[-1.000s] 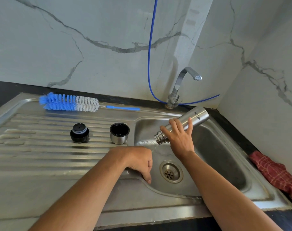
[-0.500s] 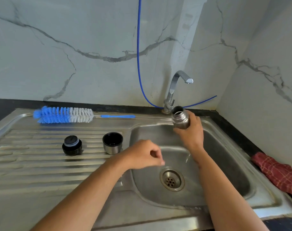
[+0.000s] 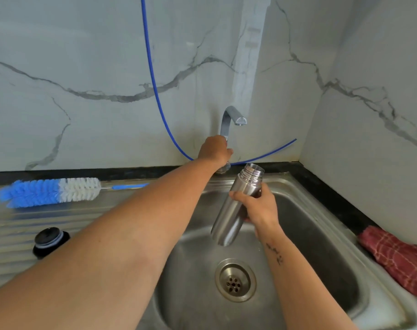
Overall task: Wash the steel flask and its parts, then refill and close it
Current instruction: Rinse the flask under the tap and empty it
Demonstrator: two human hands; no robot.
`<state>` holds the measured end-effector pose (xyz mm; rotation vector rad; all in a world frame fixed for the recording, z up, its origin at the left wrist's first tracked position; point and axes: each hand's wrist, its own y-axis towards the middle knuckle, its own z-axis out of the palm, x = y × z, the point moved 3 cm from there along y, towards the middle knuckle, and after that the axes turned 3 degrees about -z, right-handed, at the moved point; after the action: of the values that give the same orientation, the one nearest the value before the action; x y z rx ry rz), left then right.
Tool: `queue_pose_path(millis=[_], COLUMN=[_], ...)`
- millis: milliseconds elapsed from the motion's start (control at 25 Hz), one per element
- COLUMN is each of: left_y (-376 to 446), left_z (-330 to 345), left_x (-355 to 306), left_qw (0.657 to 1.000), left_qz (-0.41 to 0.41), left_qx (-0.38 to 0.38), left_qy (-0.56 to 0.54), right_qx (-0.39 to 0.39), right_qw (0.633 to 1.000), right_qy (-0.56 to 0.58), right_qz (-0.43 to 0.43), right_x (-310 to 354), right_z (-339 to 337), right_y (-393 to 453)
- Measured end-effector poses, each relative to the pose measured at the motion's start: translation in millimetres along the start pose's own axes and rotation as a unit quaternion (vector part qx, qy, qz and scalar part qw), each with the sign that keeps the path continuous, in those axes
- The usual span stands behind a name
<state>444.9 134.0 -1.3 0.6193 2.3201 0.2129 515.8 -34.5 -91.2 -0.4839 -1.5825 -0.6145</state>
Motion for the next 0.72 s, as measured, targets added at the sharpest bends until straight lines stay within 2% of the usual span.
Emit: queue_pose_path(millis=[320,440,600,720], left_y=[24.3,21.2,8.5,-3.3], left_z=[19.2,9.1,17.5,16.7], left_x=[6.7,26.0,57.4,53.5], left_qw=[0.996,0.997,0.992,0.991], left_qz=[0.03,-0.021,-0.12,-0.135], left_qx=[0.011,-0.009,0.012,0.015], left_qy=[0.087,0.08,0.025,0.008], right_qx=[0.007,0.003,-0.004,-0.007], right_qw=[1.0,0.999,0.999,0.998], right_qy=[0.027,0.035,0.047,0.061], right_qz=[0.006,0.008,0.011,0.026], right_x=[-2.8,-3.4,-4.5,-3.7], right_z=[2.5,2.1,3.4,3.8], right_y=[5.4,5.6,5.5,3.5])
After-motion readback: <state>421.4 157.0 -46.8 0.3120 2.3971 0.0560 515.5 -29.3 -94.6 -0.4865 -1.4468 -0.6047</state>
